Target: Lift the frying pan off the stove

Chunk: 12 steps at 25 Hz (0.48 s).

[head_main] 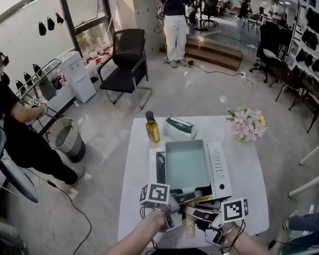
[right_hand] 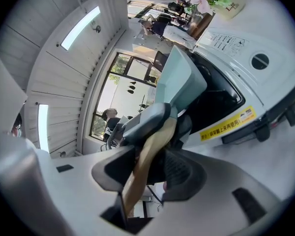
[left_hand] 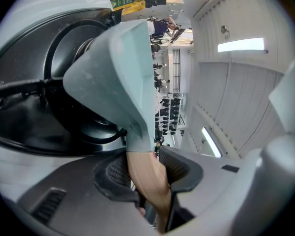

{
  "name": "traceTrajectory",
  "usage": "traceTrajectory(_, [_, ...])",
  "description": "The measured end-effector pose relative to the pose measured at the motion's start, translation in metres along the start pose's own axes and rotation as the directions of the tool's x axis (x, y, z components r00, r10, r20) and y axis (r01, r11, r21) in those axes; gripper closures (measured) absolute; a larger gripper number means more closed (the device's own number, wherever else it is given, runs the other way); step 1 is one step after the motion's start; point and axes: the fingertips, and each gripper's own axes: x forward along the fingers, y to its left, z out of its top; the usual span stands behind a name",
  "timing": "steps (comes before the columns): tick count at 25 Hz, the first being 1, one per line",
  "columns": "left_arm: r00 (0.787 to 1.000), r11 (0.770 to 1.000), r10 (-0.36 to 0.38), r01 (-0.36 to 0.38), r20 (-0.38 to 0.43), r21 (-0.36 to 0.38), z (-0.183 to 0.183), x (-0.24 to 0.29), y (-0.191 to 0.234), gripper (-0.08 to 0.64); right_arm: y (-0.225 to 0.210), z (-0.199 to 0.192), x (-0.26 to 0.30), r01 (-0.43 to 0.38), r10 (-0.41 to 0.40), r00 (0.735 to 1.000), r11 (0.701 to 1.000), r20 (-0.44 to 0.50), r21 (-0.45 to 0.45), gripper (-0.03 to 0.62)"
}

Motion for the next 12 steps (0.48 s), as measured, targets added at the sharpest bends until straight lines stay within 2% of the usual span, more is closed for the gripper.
traceTrajectory(12, [1.000,1.000,0.012,-0.012,0.020,0.020,0.0022,0.0014,-0.0006,0.413,-0.0005,0.0022,-0.0017,-0.002,0.002,1.000,1.000,0.012,-0.003,0.423])
